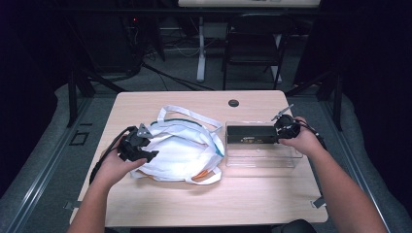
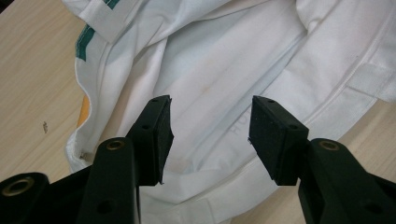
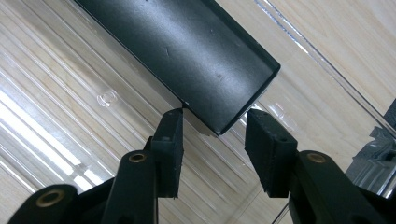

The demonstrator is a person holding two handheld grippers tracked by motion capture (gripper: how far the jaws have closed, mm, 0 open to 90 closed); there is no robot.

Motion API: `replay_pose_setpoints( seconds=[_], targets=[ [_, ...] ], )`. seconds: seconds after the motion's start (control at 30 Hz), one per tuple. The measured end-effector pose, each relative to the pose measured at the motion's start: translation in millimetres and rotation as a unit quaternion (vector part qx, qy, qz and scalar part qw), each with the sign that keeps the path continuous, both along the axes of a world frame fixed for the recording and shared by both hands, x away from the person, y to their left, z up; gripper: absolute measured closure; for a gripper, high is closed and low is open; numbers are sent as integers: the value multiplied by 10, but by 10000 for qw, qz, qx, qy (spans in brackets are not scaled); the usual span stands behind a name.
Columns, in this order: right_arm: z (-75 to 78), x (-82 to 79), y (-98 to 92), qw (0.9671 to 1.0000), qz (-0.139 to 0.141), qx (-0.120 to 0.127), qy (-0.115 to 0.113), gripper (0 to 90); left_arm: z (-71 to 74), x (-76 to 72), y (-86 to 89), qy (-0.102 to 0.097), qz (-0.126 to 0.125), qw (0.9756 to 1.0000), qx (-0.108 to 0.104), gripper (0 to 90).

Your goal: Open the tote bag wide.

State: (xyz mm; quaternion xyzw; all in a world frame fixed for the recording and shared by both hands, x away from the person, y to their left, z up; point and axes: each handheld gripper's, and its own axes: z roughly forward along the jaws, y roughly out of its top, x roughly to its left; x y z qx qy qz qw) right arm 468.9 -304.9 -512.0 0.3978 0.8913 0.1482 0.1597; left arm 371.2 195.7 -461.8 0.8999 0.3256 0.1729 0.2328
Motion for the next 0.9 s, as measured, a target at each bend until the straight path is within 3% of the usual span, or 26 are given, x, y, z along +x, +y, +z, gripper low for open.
replay_pose_setpoints(
  seconds=[0.2,0.23,0.37,0.43,0.47,0.53,0.63,0.73,0.9],
  targets=[
    [-9,-5,-1,9999,-26,148,-14,564,5,-2,18,-15,17,10000,10,491],
    [8,-3,-3,10000,3,27,2,562,4,-3,20,-12,28,10000,-3,491],
    [10,-14,-3,9999,-29,154,-2,556,11,-5,27,1,19,10000,-22,491],
    [34,-18,-5,10000,-11,59,15,556,15,-7,29,-25,30,10000,-11,490],
    [26,-26,2,9998,-50,174,-18,555,18,-8,30,-21,22,10000,-8,491],
    [57,-30,-2,10000,3,60,34,556,22,-10,33,-22,33,10000,-9,491],
    [89,-42,1,9999,57,120,79,558,26,-15,33,-23,35,10000,-17,491],
    [115,-76,27,9997,-12,233,-16,559,38,-19,34,-33,40,10000,-12,491],
    [208,-138,77,9998,54,194,-6,574,56,-18,28,-34,18,10000,-30,491]
  ],
)
